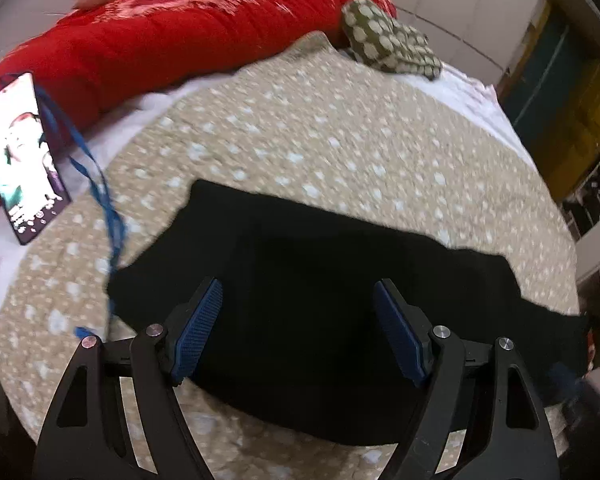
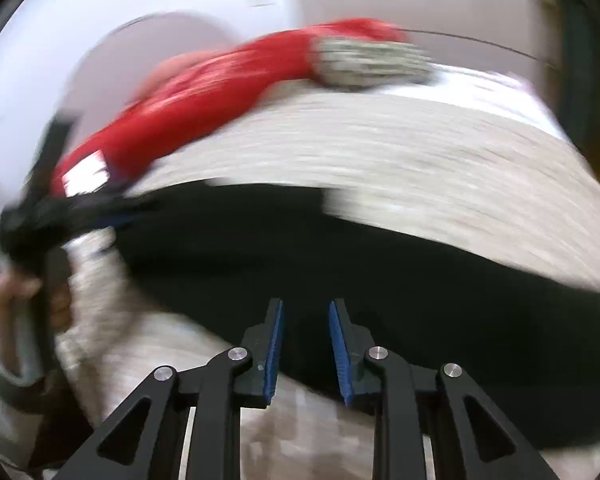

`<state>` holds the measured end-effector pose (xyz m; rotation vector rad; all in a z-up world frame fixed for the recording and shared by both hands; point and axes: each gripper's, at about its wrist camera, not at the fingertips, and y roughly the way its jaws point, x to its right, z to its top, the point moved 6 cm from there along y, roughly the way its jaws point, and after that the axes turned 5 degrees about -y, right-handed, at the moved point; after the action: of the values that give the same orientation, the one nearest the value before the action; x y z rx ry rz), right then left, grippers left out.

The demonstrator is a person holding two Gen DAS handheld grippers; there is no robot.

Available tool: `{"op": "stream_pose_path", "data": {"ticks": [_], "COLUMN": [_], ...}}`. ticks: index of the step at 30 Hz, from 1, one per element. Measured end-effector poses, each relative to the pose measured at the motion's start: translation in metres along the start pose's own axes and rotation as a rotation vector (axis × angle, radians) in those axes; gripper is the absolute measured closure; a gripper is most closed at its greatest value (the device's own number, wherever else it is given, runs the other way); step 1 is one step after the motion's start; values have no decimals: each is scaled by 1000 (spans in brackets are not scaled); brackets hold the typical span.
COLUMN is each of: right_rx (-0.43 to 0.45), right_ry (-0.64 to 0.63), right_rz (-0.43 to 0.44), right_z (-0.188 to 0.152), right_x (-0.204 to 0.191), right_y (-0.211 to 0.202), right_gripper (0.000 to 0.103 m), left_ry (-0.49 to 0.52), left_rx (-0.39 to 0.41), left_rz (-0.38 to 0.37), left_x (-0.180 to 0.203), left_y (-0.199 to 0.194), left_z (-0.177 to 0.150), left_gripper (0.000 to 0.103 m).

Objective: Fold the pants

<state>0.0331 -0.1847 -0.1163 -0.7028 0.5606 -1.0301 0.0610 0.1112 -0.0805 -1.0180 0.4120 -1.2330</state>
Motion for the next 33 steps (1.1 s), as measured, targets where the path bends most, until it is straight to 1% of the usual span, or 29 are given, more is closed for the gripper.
{"op": "stream_pose_path", "data": {"ticks": [1,2,3,4,5,7,8,10,11,12,14,15,17,19,21,22,23,24,25,26,27,29,30,31,32,33], "right_rx": [5,11,25,36,36,34,31,16,11,12,-2,-8,3,30,38,29,7,-18,-43,-55,-68,-30,13,38,55,66], "right_ry": [59,88,135,188,219,303,319,352,352,343,301,280,265,246,260,271,280,286,309,330,365,392,394,393,391,388], "right_rz": [-86,-147,-252,-336,-373,-455,-469,-472,-441,-427,-435,-435,-407,-422,-430,-438,-463,-498,-510,-497,-461,-439,-428,-422,-420,-410], "right_z": [-9,-14,-23,-31,-34,-45,-46,-51,-52,-51,-48,-47,-45,-44,-46,-49,-54,-61,-70,-74,-81,-83,-79,-76,-73,-69], "right_x": [35,55,86,114,129,168,175,189,187,184,175,170,166,163,164,167,172,178,186,189,193,193,190,188,188,186], "right_y": [-12,-21,-36,-52,-59,-75,-77,-76,-70,-67,-58,-56,-65,-88,-106,-109,-109,-105,-97,-91,-82,-83,-90,-94,-97,-100], "right_gripper": [78,74,72,70,68,68,68,68,69,80,99,99,100,101,101,101,103,103,103,103,103,103,102,101,94,80], "left_ry": [9,20,31,37,38,31,26,19,21,23,23,22,19,13,12,15,21,25,28,30,31,33,37,39,39,39], "left_rx": [-2,1,7,11,12,6,3,2,2,2,1,-1,-5,-8,-5,-6,-4,-3,-1,1,1,3,2,2,3,3], "left_rz": [14,28,40,46,49,50,51,55,60,66,75,77,67,59,57,59,63,67,70,72,74,76,78,79,79,79], "left_x": [2,4,4,5,5,4,4,4,4,5,6,6,7,7,7,7,7,8,8,8,8,8,8,9,8,8], "left_y": [4,5,6,7,7,8,9,10,10,11,11,11,12,12,12,12,11,11,10,10,10,10,11,11,11,11], "left_z": [-2,-4,-5,-5,-5,-5,-5,-5,-5,-5,-5,-4,-4,-5,-6,-6,-6,-7,-7,-7,-7,-7,-7,-7,-8,-8], "left_gripper": [24,24,24,24,24,24,24,24,24,24,24,24,24,24,24,24,24,24,24,24,24,24,24,24,24,24]}}
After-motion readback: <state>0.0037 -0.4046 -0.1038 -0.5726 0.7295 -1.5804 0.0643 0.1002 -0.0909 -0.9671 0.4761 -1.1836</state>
